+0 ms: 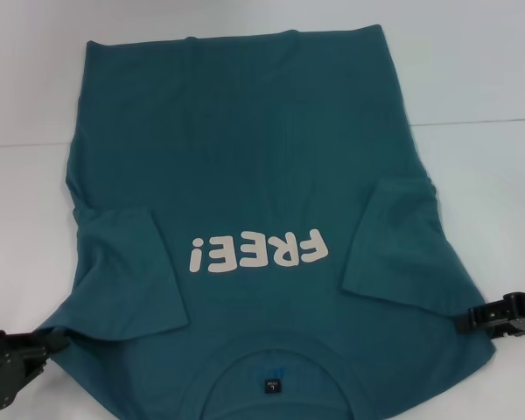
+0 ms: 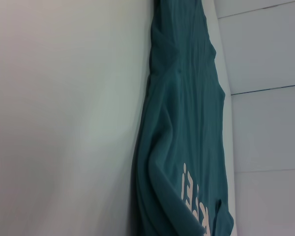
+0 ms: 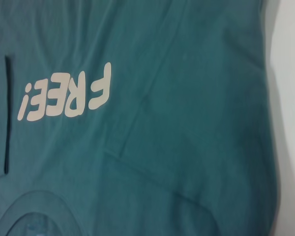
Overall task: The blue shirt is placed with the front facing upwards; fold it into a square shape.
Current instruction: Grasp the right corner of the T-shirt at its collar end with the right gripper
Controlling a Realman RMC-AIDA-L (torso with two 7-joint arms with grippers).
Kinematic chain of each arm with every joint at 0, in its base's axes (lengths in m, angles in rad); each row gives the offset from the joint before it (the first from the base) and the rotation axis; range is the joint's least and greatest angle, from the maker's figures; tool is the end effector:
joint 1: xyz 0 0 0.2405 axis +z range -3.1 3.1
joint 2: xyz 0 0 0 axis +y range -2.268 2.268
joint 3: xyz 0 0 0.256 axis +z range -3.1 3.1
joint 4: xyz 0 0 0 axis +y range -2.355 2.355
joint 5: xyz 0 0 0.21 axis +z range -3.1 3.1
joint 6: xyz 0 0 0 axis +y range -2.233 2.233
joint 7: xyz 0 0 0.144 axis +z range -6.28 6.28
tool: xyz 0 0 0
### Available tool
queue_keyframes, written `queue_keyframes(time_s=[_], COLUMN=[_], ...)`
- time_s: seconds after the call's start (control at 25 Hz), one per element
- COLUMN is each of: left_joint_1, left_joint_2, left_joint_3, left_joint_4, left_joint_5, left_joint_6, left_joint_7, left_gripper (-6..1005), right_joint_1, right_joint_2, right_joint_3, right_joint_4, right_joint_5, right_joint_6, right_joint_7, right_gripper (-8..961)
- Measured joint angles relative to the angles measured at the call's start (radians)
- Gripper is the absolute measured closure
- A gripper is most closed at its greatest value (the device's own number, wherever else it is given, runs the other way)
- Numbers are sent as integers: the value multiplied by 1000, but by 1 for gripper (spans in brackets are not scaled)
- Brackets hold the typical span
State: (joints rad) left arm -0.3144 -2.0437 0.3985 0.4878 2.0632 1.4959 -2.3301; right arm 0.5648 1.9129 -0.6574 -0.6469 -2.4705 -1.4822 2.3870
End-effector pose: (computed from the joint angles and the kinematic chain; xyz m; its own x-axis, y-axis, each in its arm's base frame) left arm -0.3636 0.2586 0.0126 -0.3688 0.7787 0.5076 0.8919 0.1428 0.4290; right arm 0.3412 0.3321 0.0542 0.1480 -0.9628 -0.2260 -0.9818 -0.1155 -0.1508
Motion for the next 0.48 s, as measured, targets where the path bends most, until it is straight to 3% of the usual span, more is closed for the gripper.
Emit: queue_keyframes(time_s=[0.48], left_joint_1=[0], left_joint_2=[0], left_joint_3=[-1], left_joint_4=[0], left_joint_5=[-1], left_joint_6=[-2], left_joint_7=[0], left_gripper=[976], right_joint_1=[34], right_joint_2=[17], right_joint_3=[9], right_joint_4=[11], right_joint_5=[12], right_joint_6=[-18], right_joint_7=[-18], right_gripper=[252])
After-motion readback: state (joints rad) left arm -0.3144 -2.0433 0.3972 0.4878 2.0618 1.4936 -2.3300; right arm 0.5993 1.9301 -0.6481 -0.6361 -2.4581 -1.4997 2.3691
